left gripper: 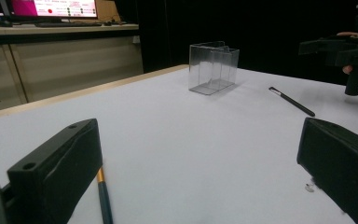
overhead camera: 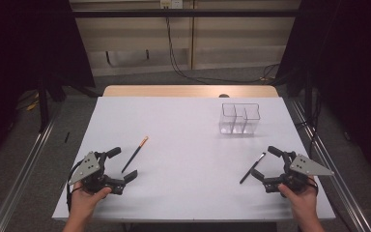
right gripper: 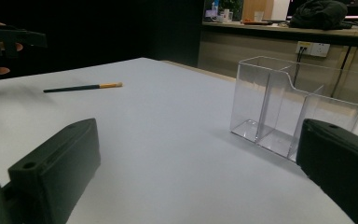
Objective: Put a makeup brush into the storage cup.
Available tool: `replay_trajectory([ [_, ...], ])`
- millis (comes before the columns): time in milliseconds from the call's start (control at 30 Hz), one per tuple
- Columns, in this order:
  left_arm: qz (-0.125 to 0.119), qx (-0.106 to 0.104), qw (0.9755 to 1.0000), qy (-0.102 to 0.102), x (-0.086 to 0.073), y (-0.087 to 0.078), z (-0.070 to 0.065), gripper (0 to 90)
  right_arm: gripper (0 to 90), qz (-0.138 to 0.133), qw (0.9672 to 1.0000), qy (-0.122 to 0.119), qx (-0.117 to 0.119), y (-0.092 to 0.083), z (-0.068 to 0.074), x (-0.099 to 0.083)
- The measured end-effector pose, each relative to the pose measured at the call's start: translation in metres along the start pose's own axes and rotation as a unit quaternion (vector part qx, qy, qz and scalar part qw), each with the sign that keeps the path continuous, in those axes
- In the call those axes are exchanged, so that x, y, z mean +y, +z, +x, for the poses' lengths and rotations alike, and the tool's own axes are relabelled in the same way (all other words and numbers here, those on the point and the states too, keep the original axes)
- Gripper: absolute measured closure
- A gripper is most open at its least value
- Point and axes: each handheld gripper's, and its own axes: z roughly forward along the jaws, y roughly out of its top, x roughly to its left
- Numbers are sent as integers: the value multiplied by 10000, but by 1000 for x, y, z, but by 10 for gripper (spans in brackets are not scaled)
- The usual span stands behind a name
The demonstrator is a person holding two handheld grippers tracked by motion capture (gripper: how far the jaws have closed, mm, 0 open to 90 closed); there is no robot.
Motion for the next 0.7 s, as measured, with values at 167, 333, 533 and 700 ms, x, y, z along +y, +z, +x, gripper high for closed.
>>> replay_trajectory([
  [167,1,16,10000,-51,-2,2,1,0,0,-11,10000,-7,-4,-1,0,1],
  [333,-7,50,10000,-86,-2,4,4,0,0,-27,10000,16,-27,-2,0,0],
  [533,-27,175,9998,-117,-1,10,7,0,0,-26,10000,14,-21,-4,1,0],
  [700,-27,254,9996,-139,-1,16,12,0,0,-48,10000,28,-32,-5,1,0],
])
